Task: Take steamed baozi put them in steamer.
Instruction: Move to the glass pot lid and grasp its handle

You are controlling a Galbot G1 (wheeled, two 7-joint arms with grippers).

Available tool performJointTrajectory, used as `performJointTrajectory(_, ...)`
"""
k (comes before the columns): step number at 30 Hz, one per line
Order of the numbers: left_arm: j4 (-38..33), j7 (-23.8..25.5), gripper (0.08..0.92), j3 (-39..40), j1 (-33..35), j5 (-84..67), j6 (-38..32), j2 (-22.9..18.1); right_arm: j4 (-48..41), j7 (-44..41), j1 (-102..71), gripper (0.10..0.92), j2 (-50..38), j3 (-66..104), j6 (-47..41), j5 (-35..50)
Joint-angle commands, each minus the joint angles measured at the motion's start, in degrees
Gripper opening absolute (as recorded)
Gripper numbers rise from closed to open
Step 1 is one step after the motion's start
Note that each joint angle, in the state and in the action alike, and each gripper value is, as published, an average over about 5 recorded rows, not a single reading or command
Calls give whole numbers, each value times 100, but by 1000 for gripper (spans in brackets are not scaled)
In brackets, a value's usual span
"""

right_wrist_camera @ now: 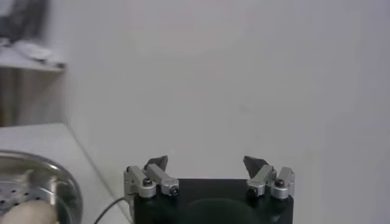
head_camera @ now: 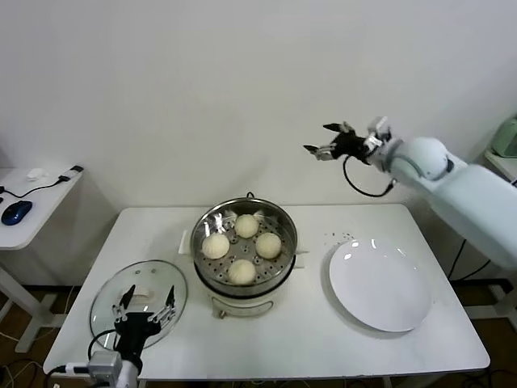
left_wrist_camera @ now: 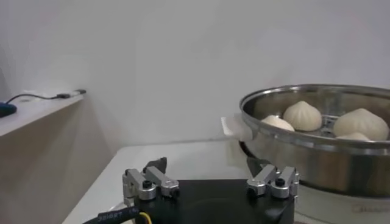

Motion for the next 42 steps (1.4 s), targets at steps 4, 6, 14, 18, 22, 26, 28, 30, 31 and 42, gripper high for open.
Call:
performJointTrajectory(4,81,3,823,-41,-190,-15,-52,61,1173,554,-8072,823,683,7226,1320,-1410)
performJointTrajectory(6,152,6,823,-27,-221,29,-68,73,1179,480,-8442,823,1098,7338,1789,-1534)
performJointTrajectory(14,394,-7,823,-13,-269,259,-288,66,1208,564,-9018,823,2212,7042,2469,-1741)
performJointTrajectory(18,513,-10,823,-19,-277,515,-451,67,1093,588,-8998,823,2477,6798,2609,-1790)
performJointTrajectory(22,662,-85,823,-21,-247,929,-716,66,1008,545,-8910,823,2664,6623,2785,-1836)
performJointTrajectory(26,784,-206,823,-30,-187,1308,-1032,78,1095,473,-8891,823,2780,6492,2846,-1886)
performJointTrajectory(28,877,-323,823,-54,-190,1686,-1252,85,1137,459,-8875,823,2820,6420,2839,-1973)
performJointTrajectory(30,1040,-607,823,-96,-233,2359,-1496,107,1143,468,-8829,823,2850,6348,2832,-2081)
performJointTrajectory(31,1136,-770,823,-124,-257,2769,-1601,126,1137,471,-8800,823,2867,6319,2824,-2129)
performJointTrajectory(42,2834,-2050,823,-532,-352,7147,-2310,816,1115,594,-8633,823,2963,6191,2692,-2233)
